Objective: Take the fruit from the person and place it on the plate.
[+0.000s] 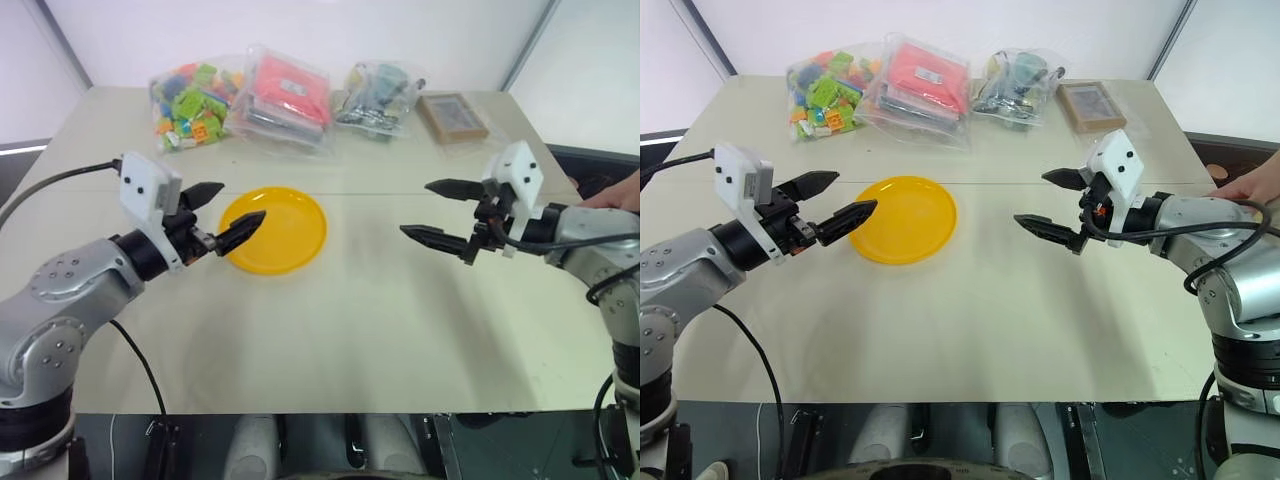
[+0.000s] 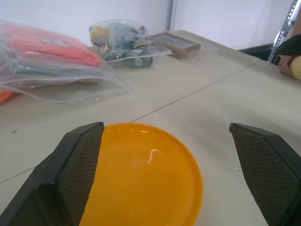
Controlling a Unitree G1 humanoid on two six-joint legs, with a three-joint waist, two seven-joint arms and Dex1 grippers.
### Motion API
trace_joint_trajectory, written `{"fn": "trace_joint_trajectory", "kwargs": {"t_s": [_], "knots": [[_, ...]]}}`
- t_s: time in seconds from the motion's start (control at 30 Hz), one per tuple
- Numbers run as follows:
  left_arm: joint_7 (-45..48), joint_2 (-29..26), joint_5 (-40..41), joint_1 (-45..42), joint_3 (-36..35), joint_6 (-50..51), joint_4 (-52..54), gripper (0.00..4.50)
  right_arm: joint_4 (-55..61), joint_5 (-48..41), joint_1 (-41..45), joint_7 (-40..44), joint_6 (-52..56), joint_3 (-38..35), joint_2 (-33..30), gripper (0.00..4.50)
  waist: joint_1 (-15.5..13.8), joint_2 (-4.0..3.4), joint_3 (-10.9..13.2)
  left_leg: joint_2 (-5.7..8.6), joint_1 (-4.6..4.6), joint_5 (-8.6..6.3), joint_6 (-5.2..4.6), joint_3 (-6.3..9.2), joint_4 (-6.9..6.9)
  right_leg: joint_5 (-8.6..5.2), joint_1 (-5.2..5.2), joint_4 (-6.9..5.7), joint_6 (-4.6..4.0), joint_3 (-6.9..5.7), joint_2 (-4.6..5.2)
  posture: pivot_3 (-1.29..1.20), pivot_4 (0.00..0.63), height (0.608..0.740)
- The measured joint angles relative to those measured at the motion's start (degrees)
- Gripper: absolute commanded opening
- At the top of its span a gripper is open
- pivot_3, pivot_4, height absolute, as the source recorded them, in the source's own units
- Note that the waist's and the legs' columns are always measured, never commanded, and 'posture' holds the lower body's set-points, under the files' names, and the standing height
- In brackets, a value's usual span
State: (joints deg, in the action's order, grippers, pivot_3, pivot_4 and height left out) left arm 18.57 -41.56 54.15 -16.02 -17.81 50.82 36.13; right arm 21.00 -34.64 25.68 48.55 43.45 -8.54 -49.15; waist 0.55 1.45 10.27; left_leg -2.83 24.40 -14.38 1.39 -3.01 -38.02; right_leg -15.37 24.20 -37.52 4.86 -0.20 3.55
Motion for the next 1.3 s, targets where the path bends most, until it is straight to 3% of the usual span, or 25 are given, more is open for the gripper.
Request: {"fn": "trace_joint_trajectory", "kwargs": {"t_s": [1.3], "knots": [[-1.59, 0.48, 1.52, -0.24, 0.41, -0.03, -0.05, 4.5, -0.39, 0.16, -1.09, 0.14, 0.0, 0.45, 0.0, 4.48, -0.03, 0.0, 0.0, 0.0, 0.0, 0.0, 0.0, 0.0, 0.0, 0.0, 0.0, 0.0, 0.0, 0.0, 0.0, 0.0, 0.15, 0.731]]}}
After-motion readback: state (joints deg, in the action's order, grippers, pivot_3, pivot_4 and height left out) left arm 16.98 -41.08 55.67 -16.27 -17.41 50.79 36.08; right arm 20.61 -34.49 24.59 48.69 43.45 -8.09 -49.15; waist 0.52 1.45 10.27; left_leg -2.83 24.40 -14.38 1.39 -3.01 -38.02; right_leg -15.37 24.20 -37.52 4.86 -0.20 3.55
